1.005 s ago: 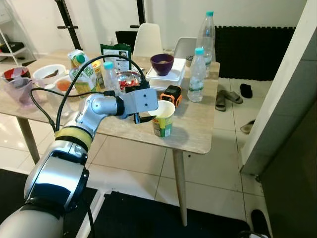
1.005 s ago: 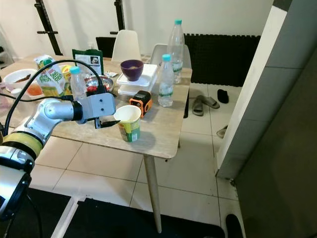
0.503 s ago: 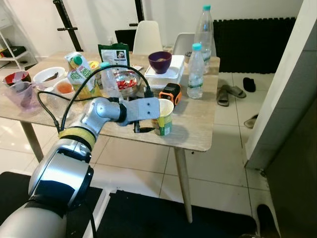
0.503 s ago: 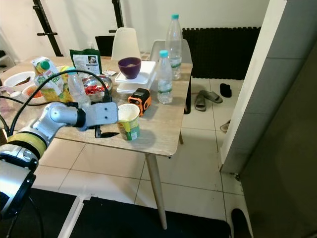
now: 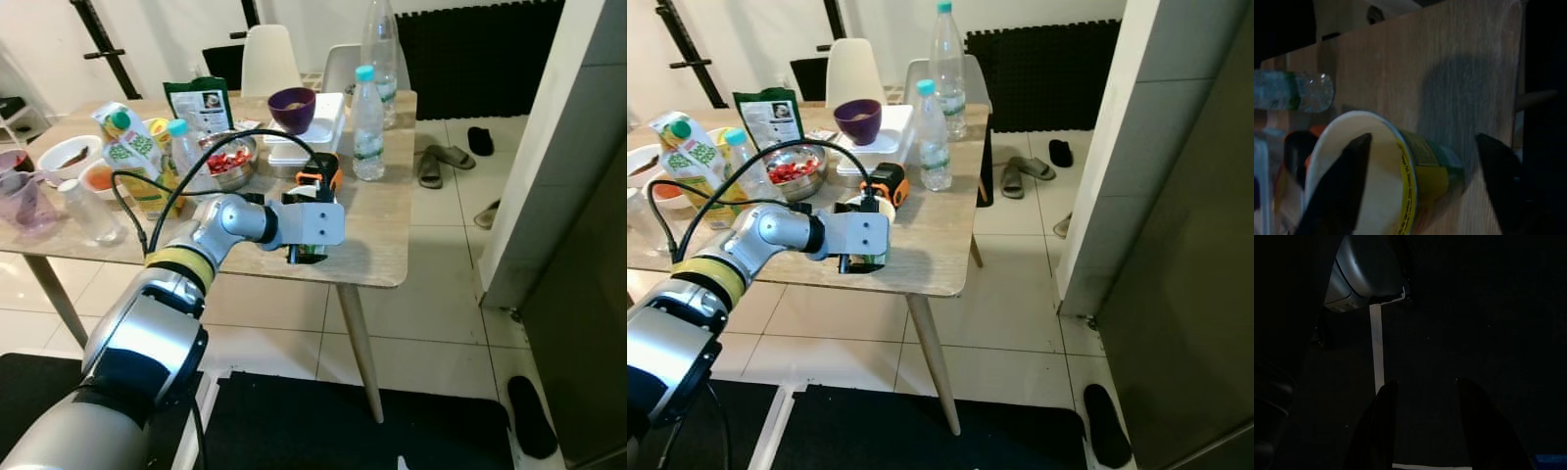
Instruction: Restocking fridge
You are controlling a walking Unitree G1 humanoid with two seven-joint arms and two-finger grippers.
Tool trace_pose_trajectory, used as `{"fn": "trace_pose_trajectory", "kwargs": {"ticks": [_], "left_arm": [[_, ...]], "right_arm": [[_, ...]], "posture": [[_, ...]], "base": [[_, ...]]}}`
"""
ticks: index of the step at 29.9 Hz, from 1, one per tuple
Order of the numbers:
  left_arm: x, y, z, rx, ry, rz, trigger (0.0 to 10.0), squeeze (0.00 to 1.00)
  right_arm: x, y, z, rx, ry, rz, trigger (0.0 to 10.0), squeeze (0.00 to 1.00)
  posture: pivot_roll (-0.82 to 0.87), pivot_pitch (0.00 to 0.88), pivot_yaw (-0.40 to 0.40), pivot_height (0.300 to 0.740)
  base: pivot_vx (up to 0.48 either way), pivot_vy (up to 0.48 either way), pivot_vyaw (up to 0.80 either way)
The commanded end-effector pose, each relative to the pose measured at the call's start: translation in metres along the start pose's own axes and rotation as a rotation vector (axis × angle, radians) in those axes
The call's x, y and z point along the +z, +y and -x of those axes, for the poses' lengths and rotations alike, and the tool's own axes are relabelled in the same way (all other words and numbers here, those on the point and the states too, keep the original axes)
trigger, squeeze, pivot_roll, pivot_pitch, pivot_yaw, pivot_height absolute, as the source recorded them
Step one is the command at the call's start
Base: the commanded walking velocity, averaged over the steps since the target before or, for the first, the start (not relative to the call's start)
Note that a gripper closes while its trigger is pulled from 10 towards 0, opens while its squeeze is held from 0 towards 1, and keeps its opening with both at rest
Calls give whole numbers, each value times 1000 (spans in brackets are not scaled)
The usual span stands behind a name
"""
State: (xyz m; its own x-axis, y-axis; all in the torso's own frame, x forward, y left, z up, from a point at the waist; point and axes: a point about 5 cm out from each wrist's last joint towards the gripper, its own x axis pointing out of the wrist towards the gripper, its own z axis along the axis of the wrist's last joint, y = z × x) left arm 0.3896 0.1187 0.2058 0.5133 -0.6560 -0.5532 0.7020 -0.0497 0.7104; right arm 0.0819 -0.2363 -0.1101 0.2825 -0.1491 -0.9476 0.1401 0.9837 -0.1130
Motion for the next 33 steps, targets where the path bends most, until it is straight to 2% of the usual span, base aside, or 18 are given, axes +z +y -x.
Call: {"fn": "trace_pose_trajectory", "kwargs": {"ticks": [1,10,20,21,23,27,29,30,31,32,33], "left_arm": [[-2,-4,-2,-31,17,-10,0,0],[-2,1,2,-23,47,-55,0,0],[-16,11,27,8,79,-73,0,0],[-21,10,33,6,86,-65,0,0],[-23,9,35,3,85,-59,0,0],[-26,3,43,-46,26,7,0,0],[-26,-4,48,-107,-42,61,0,0],[-26,-4,48,-107,-42,61,0,0],[-28,-11,54,-164,-84,116,431,0],[-30,-20,60,-229,-105,158,4000,0],[-35,-44,77,-375,-124,218,7176,0]], "right_arm": [[-1,2,0,3,-4,-8,10000,0],[8,3,-1,2,-23,1,10000,0],[19,6,-2,11,-42,34,10000,0],[21,7,-2,13,-45,43,10000,0],[22,7,-2,13,-47,48,10000,0],[25,7,-2,15,-50,59,10000,0],[26,7,-2,16,-51,67,10000,0],[26,7,-2,16,-51,67,10000,0],[27,6,-2,16,-52,71,10000,0],[27,6,-2,17,-53,74,10000,0],[27,7,-2,18,-53,80,10000,0]], "posture": [[-175,117,141,740],[-166,98,131,740],[-140,72,111,740],[-134,69,106,740],[-128,65,101,740],[-122,61,95,740],[-117,58,91,740],[-117,58,91,740],[-113,58,89,740],[-113,58,89,740],[-105,57,86,740]], "base": [[0,0,0],[0,0,0],[0,0,0],[0,0,0],[0,0,0],[0,0,0],[0,0,0],[0,0,0],[0,0,0],[0,0,0],[0,0,0]]}}
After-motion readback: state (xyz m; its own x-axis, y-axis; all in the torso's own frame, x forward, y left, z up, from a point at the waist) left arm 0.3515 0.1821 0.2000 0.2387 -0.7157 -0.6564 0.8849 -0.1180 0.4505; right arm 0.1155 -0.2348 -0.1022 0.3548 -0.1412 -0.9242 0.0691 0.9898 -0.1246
